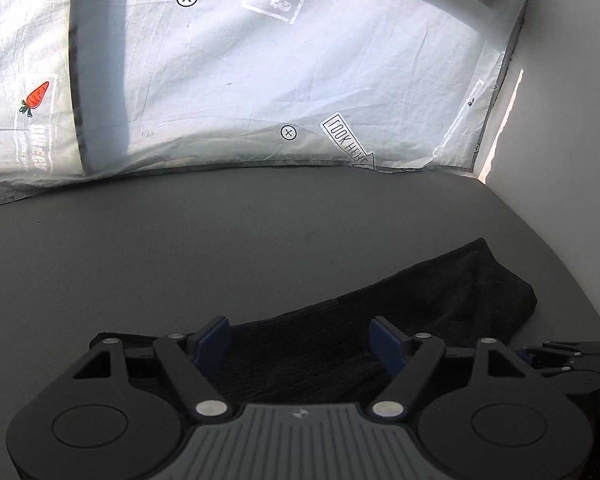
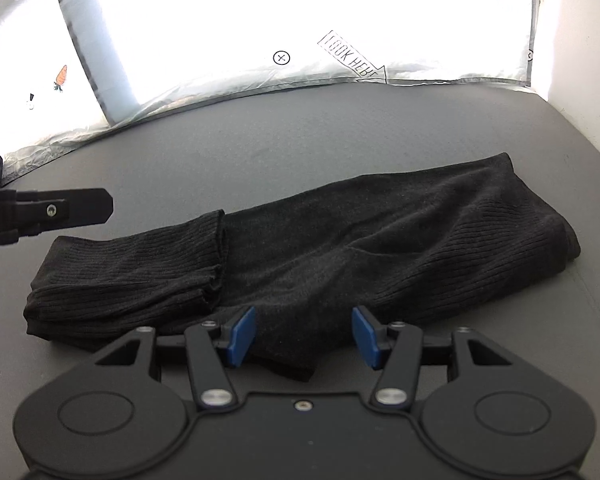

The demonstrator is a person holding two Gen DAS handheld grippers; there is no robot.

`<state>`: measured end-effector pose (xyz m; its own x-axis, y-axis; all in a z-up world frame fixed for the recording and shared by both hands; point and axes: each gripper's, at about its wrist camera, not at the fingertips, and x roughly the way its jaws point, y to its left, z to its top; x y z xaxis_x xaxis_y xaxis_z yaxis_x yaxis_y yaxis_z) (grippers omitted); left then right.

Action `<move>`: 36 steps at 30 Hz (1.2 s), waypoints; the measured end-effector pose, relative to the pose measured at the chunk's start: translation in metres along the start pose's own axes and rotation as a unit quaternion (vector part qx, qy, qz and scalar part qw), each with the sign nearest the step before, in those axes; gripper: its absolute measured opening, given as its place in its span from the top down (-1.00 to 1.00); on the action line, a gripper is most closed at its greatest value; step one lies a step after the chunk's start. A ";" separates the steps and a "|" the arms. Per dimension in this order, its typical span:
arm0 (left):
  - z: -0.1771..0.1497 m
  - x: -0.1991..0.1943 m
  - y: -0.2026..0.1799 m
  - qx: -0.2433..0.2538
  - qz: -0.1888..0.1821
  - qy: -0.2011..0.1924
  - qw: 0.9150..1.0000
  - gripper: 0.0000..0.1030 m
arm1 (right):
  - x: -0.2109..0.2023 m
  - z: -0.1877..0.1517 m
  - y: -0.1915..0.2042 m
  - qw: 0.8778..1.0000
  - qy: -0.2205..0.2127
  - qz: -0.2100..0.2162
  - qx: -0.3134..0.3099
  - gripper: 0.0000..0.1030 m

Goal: Fold clothes

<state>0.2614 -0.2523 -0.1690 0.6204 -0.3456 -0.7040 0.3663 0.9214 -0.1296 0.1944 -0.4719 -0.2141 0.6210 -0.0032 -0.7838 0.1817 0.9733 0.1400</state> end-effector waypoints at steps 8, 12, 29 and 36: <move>-0.037 0.015 0.103 -0.159 0.094 0.066 0.981 -0.51 | 0.047 0.026 0.017 0.992 0.024 0.120 0.036 -0.07; -0.049 0.018 0.123 -0.198 0.047 0.083 0.976 -0.44 | 0.077 0.031 0.031 0.988 0.068 0.131 0.048 -0.11; -0.077 0.004 0.148 -0.287 0.012 0.181 0.941 0.11 | 0.067 0.020 0.050 0.997 0.043 0.052 -0.025 0.52; -0.046 -0.024 0.120 -0.161 0.077 0.136 0.974 -0.43 | 0.023 0.028 -0.011 0.998 -0.028 0.000 0.051 -0.26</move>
<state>0.2587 -0.1252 -0.2000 0.4275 -0.1790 -0.8861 0.0197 0.9818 -0.1888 0.2279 -0.4888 -0.2164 0.6619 -0.0184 -0.7493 0.2566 0.9448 0.2035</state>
